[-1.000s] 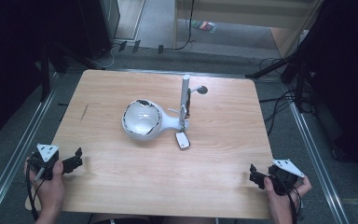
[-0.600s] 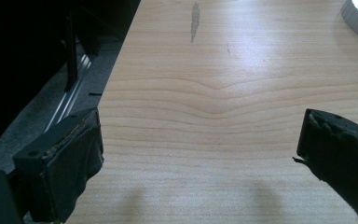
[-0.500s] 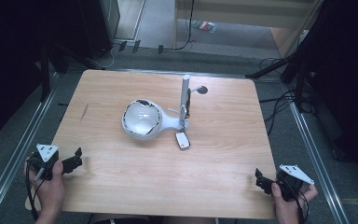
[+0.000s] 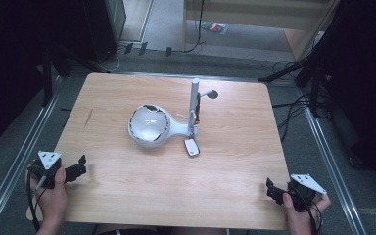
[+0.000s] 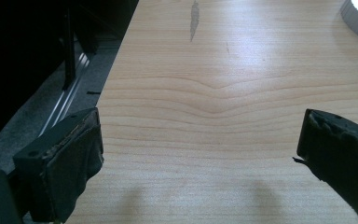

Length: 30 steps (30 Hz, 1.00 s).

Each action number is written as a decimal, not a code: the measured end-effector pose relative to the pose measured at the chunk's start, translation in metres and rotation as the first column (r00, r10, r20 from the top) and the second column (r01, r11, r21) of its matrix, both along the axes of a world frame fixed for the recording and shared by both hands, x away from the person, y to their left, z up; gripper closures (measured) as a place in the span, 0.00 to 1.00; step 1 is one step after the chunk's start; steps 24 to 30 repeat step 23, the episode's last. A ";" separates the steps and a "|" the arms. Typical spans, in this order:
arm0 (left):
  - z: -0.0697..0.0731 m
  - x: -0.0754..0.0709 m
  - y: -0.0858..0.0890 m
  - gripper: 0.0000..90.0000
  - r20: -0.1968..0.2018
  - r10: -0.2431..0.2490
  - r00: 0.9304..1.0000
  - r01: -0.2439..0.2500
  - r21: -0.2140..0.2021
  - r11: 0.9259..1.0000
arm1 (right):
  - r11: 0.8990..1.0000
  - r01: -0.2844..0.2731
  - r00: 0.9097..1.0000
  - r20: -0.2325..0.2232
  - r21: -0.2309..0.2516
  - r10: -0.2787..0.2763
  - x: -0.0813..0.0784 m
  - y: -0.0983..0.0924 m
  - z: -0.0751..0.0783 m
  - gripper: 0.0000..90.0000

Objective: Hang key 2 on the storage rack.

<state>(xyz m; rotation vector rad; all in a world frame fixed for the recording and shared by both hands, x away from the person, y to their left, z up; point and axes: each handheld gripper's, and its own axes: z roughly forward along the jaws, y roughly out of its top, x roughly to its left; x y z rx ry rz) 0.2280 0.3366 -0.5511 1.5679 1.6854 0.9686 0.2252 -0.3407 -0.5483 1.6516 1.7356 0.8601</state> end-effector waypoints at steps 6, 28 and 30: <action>0.000 0.001 0.000 0.00 -0.006 0.000 1.000 0.000 0.002 1.000 | 1.000 0.007 1.000 -0.013 0.012 -0.007 0.002 -0.001 0.000 0.00; 0.000 0.001 -0.001 0.00 -0.009 -0.005 1.000 0.005 0.005 1.000 | 1.000 0.022 0.999 -0.023 0.007 -0.022 0.004 -0.001 0.000 0.00; 0.000 0.001 -0.001 0.00 -0.009 -0.005 1.000 0.005 0.005 1.000 | 1.000 0.022 0.999 -0.023 0.007 -0.022 0.004 -0.001 0.000 0.00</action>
